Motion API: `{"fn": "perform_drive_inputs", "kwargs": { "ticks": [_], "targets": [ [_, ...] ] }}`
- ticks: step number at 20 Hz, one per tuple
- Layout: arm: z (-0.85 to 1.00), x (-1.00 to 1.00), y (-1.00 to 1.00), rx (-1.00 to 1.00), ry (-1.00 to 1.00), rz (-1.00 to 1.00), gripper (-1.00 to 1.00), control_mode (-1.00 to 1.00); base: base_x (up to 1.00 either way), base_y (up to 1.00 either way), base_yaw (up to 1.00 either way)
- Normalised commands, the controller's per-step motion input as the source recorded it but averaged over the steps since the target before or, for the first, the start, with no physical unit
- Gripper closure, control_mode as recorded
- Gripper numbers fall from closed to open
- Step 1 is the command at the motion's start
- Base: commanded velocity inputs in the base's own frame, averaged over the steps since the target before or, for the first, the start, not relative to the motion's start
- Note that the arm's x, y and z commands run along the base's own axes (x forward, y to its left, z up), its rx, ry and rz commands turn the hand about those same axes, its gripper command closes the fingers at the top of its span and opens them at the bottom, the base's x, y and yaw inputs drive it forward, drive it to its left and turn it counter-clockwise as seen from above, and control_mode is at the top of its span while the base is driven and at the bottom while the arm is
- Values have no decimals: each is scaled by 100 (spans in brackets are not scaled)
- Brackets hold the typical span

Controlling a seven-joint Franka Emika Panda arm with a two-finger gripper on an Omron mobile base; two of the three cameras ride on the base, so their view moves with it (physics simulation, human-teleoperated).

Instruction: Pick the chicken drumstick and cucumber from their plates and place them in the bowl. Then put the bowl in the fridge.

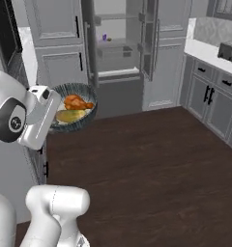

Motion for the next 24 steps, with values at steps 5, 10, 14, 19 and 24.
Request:
{"fn": "perform_drive_inputs", "kwargs": {
  "ticks": [5,10,14,19,24],
  "targets": [
    [0,0,0,0,0,0,100,100,58,-92,40],
    [0,0,0,0,0,0,100,100,54,-97,32],
    [0,0,0,0,0,0,100,100,68,-96,41],
    [0,0,0,0,0,0,100,100,89,-71,26],
    [0,0,0,0,0,0,100,100,94,-40,9]
  ]
}}
